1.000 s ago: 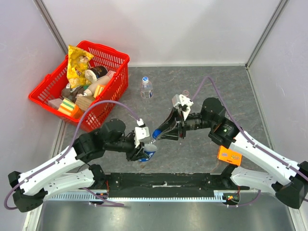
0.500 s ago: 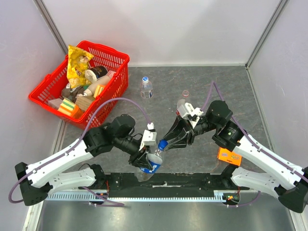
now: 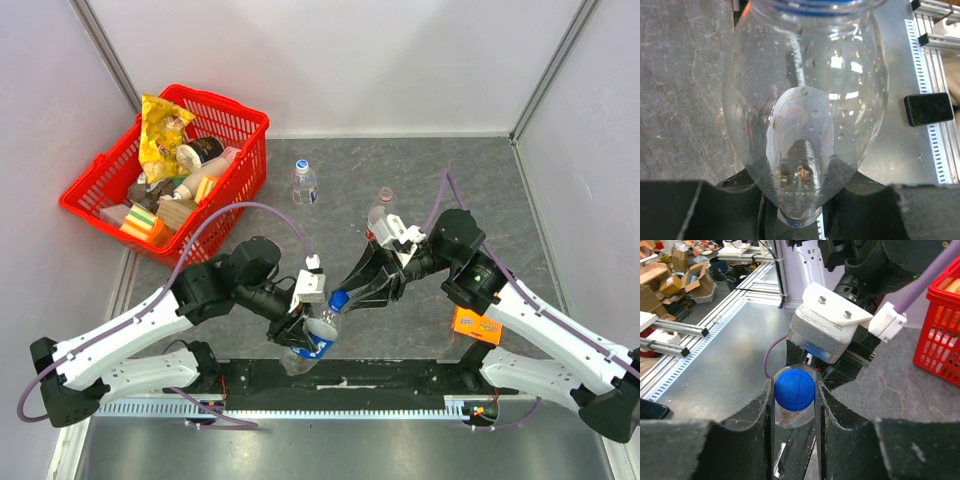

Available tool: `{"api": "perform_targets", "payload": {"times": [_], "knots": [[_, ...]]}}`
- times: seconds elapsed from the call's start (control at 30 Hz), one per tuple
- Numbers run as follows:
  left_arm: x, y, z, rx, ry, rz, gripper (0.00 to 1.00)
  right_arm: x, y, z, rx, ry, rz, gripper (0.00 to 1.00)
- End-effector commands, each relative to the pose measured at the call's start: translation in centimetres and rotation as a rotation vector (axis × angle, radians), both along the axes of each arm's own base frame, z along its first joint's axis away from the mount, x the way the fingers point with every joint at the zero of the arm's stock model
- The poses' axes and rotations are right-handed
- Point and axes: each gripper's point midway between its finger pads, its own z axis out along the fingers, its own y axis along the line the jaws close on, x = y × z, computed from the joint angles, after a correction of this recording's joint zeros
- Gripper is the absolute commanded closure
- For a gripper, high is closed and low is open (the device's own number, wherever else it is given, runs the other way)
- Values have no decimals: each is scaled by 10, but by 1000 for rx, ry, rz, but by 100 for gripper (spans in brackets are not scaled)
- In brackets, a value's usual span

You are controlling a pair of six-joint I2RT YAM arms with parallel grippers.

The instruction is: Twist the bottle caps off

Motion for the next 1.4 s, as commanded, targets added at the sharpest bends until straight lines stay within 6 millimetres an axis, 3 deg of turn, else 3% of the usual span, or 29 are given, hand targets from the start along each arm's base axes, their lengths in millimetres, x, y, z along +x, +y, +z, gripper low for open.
{"api": "perform_targets", "payload": {"times": [0.0, 0.17, 0.37, 0.93, 1.1, 1.37], "knots": [[18, -5, 5, -6, -74, 81, 98, 26, 7, 19, 66, -90, -163, 66], [32, 0, -2, 21, -125, 164, 98, 39, 4, 31, 96, -95, -279, 43], [51, 5, -11, 56, -188, 267, 98, 50, -3, 43, 127, -88, -383, 2], [101, 35, -19, 104, -353, 587, 98, 83, -5, 32, 86, -14, -569, 2], [105, 35, -13, 76, -369, 613, 98, 82, 2, 26, 72, 33, -537, 3], [97, 20, 4, 6, -350, 543, 98, 72, 22, 16, 83, 114, -401, 6]]}}
